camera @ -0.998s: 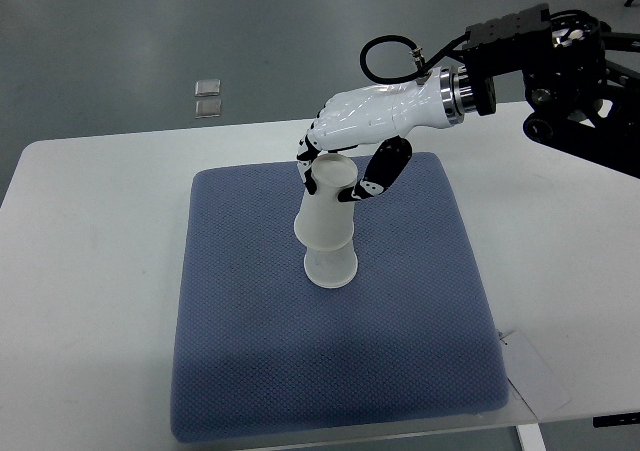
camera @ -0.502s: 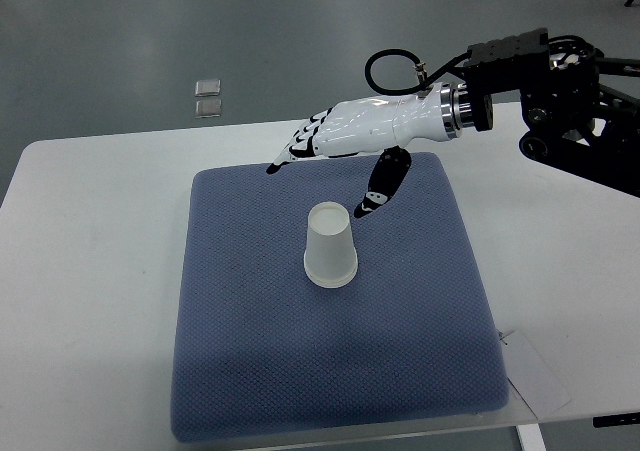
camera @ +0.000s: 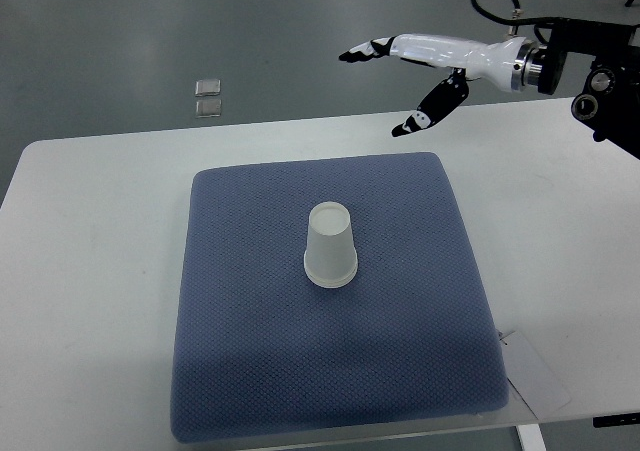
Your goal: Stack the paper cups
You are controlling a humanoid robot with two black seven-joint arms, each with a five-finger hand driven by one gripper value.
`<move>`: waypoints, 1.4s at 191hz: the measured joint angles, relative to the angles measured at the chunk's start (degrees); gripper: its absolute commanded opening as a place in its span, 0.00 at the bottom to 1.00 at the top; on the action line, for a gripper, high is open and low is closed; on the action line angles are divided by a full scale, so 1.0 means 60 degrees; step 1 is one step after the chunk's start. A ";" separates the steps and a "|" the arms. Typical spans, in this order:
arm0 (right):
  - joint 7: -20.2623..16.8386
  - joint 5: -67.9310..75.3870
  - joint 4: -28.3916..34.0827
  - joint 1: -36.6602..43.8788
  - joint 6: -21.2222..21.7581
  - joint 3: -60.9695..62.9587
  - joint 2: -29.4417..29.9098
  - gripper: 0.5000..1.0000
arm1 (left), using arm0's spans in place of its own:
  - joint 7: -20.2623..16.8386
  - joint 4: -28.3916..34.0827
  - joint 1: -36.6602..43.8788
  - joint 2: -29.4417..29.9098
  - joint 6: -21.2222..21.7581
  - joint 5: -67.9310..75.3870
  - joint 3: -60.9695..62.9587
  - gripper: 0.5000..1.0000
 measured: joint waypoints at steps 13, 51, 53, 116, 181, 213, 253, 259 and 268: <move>-0.0139 0.0618 -0.0728 -0.0510 -0.0173 0.0590 0.0058 0.83 | -0.0001 0.0000 0.0000 0.0000 0.0000 0.0000 0.0000 1.00; -0.0681 0.2305 -0.2115 -0.1701 -0.0948 0.1926 0.0740 0.83 | 0.0000 0.0000 -0.0002 0.0000 0.0000 0.0000 0.0000 1.00; -0.0721 0.2369 -0.2152 -0.1753 -0.0972 0.2008 0.0785 0.83 | -0.0001 0.0000 -0.0002 0.0000 0.0000 0.0000 0.0000 1.00; -0.2162 0.3076 -0.2419 -0.3544 -0.1286 0.5780 0.2468 0.83 | -0.0002 0.0000 -0.0002 0.0000 0.0000 0.0000 0.0000 1.00; -0.2321 0.3221 -0.2310 -0.4320 -0.1826 0.8099 0.3827 0.83 | -0.0004 0.0000 -0.0001 0.0000 0.0000 0.0000 0.0000 1.00; -0.2274 0.3240 -0.2263 -0.4501 -0.1829 0.8257 0.3978 0.83 | -0.0004 0.0000 0.0001 0.0000 0.0000 0.0000 0.0000 1.00; -0.2211 0.3230 -0.2050 -0.4636 -0.1815 0.8224 0.4274 0.83 | -0.0004 0.0000 0.0000 0.0000 0.0000 0.0000 0.0000 1.00; -0.2204 0.3229 -0.2012 -0.4691 -0.1815 0.8229 0.4299 0.83 | -0.0004 0.0000 0.0001 0.0000 0.0000 0.0000 0.0000 1.00; -0.2197 0.3229 -0.1983 -0.4737 -0.1816 0.8239 0.4321 0.83 | -0.0004 0.0000 0.0001 0.0000 0.0000 0.0000 0.0000 1.00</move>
